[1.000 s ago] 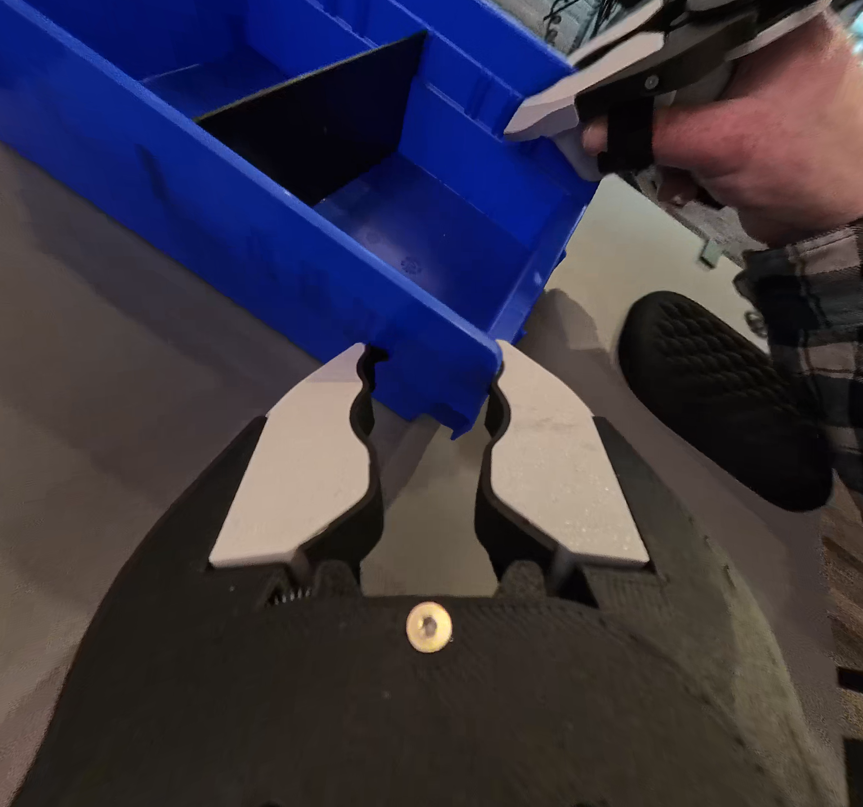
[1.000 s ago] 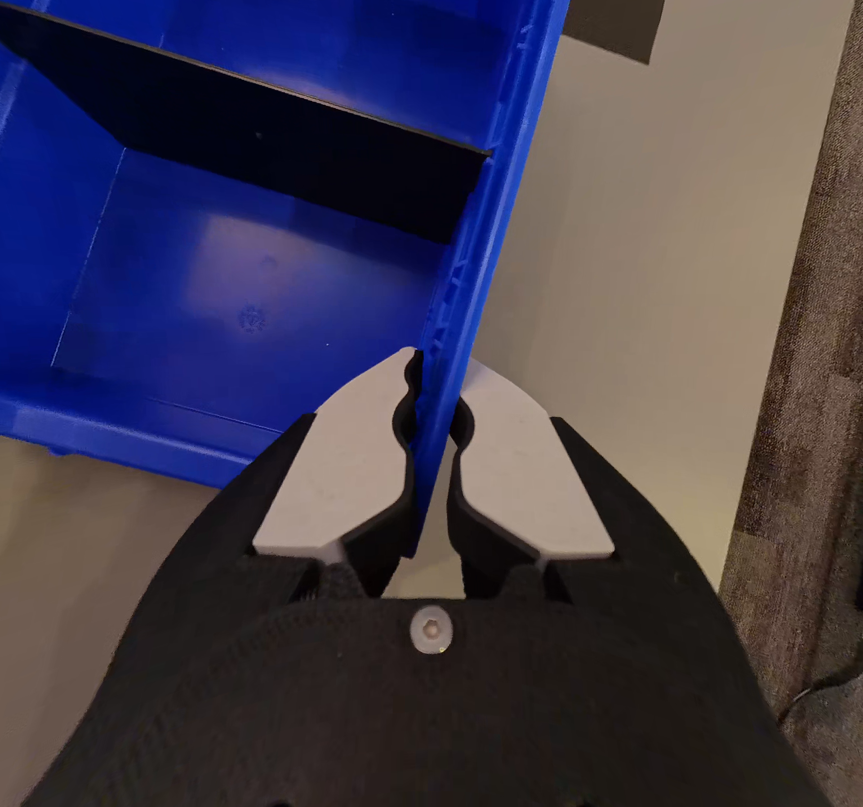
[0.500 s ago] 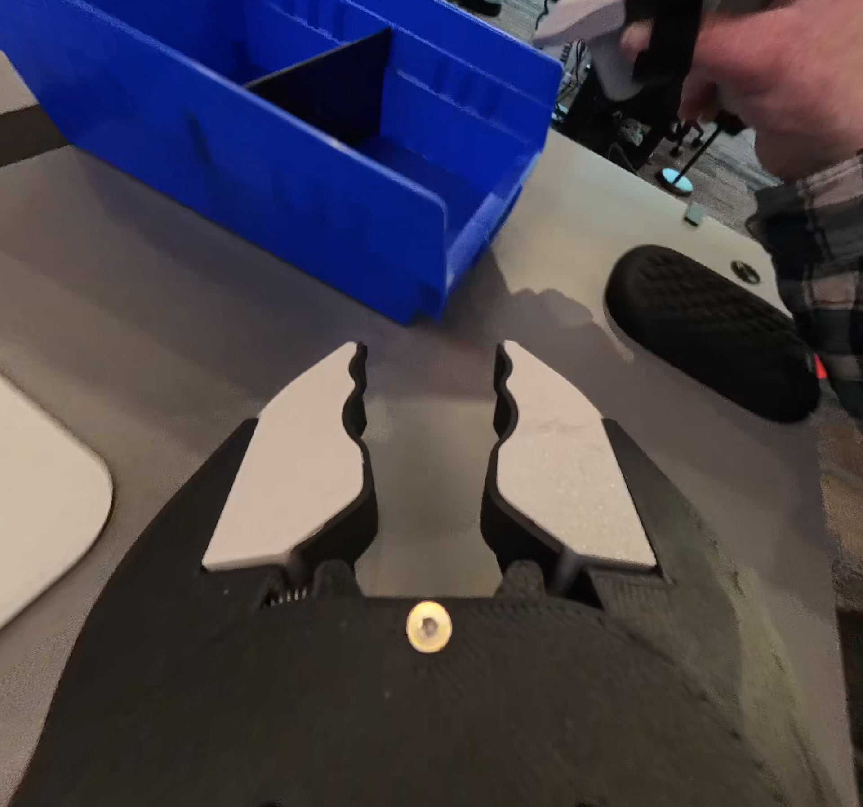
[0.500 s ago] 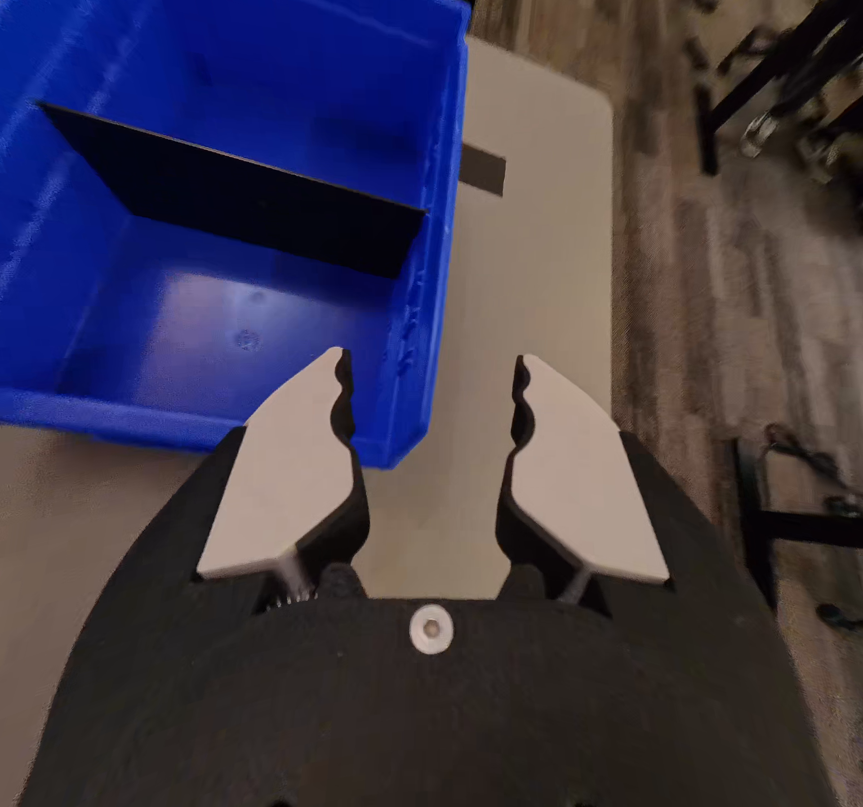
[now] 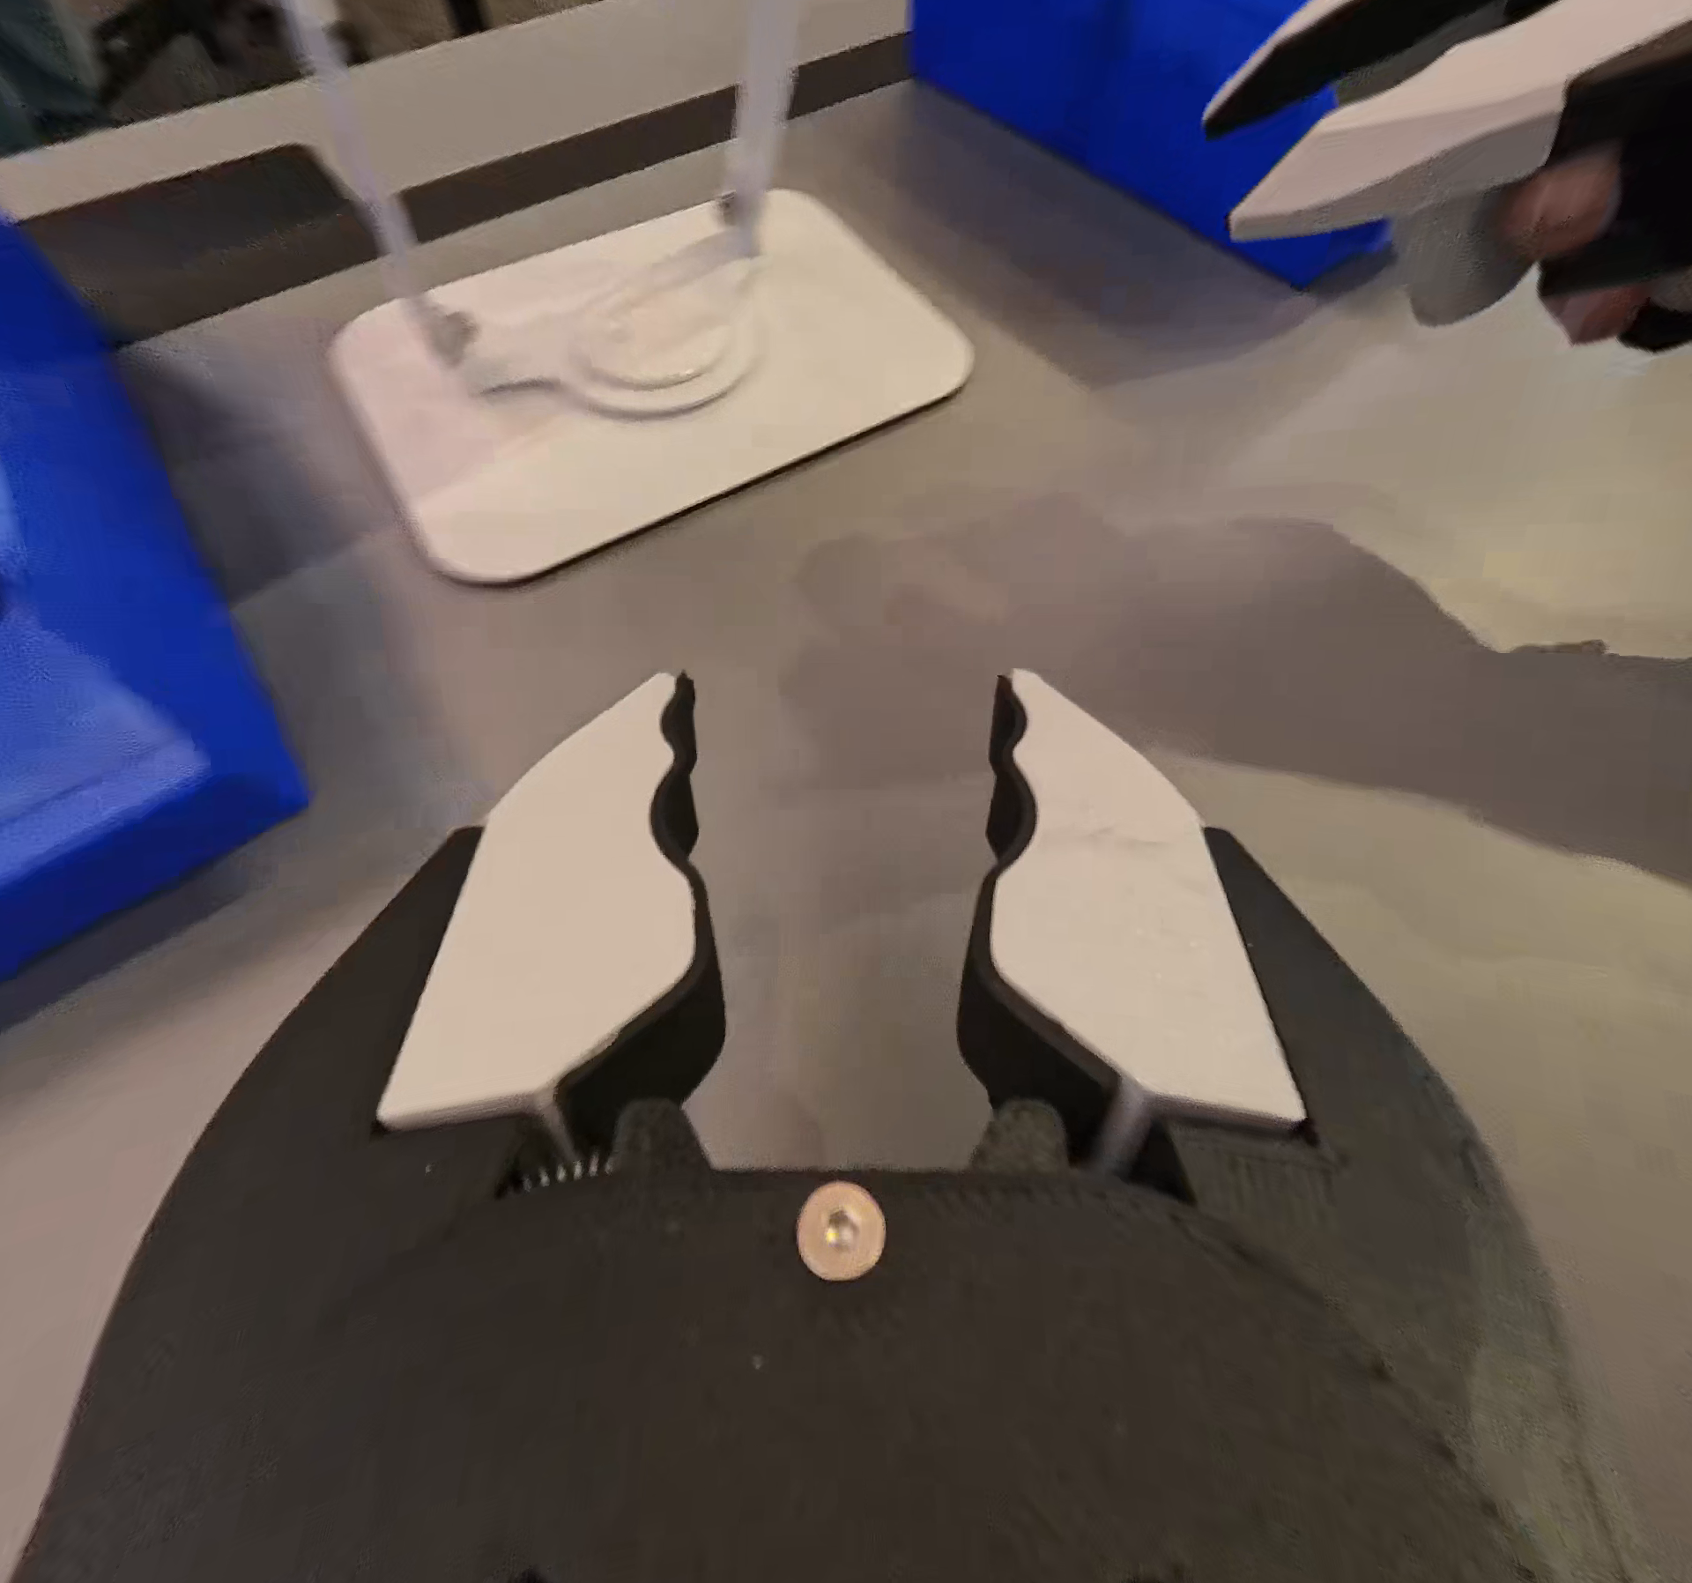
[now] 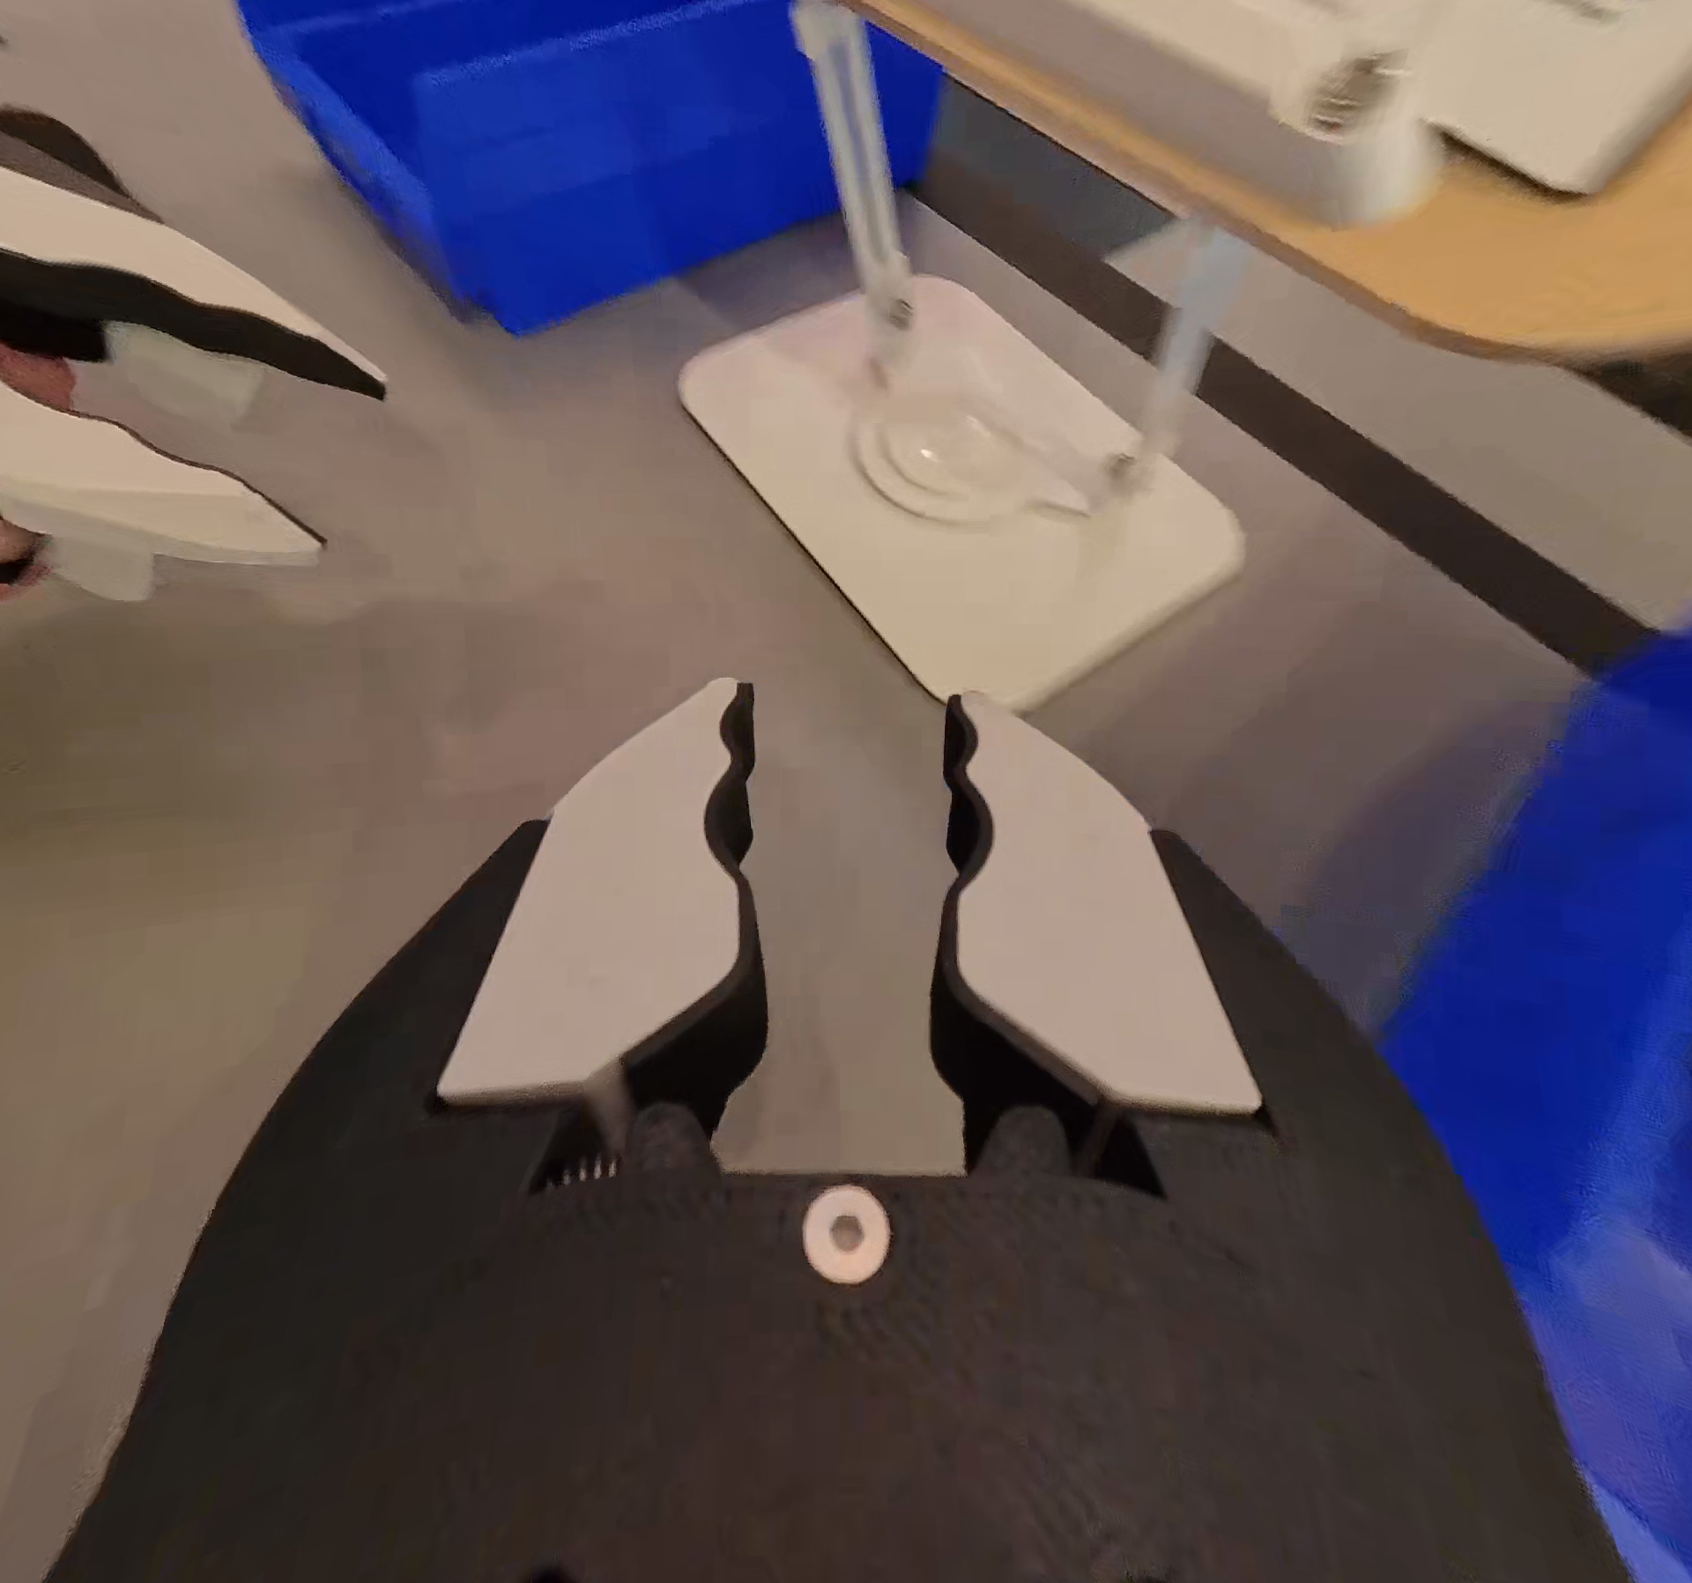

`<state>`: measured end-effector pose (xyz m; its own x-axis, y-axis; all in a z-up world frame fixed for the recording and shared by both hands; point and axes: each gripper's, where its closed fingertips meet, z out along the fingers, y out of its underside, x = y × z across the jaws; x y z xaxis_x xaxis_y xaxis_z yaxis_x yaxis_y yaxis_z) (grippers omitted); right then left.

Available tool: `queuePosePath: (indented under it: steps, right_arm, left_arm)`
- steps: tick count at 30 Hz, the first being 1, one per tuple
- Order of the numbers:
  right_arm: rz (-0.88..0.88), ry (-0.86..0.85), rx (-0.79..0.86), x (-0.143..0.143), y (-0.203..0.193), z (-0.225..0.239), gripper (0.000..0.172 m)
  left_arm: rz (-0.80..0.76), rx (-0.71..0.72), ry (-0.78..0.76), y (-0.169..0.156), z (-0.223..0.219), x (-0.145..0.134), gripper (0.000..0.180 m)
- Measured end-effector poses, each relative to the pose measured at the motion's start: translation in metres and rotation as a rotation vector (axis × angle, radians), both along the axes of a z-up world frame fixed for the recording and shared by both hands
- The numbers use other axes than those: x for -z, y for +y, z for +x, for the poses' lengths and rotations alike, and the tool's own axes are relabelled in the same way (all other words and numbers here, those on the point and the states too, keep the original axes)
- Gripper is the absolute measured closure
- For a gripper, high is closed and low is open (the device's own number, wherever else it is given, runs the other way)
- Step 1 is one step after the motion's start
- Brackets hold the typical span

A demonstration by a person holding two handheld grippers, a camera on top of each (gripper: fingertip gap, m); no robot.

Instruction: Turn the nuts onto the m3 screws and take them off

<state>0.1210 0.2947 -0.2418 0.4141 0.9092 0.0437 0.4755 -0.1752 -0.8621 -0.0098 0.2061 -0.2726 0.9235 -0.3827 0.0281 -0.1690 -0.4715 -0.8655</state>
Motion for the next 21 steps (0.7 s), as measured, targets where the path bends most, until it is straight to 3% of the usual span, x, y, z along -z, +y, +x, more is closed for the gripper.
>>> queuePosePath:
  steps: [7, 10, 16, 21]
  right_arm:
    - [0.092, -0.018, -0.127, 0.035, 0.007, -0.078, 0.137]
    - [0.163, -0.081, -0.156, 0.049, 0.006, -0.08, 0.14]
    - [0.115, -0.026, -0.17, 0.049, 0.006, -0.069, 0.143]
    - [0.071, -0.016, -0.182, 0.052, 0.005, -0.065, 0.146]
  left_arm:
    - [-0.015, -0.163, 0.019, -0.018, -0.085, 0.001, 0.118]
    - [-0.017, -0.199, 0.014, -0.02, -0.104, 0.002, 0.12]
    - [-0.013, -0.233, 0.034, -0.015, -0.13, 0.007, 0.123]
    - [0.015, -0.276, 0.087, -0.009, -0.159, -0.014, 0.123]
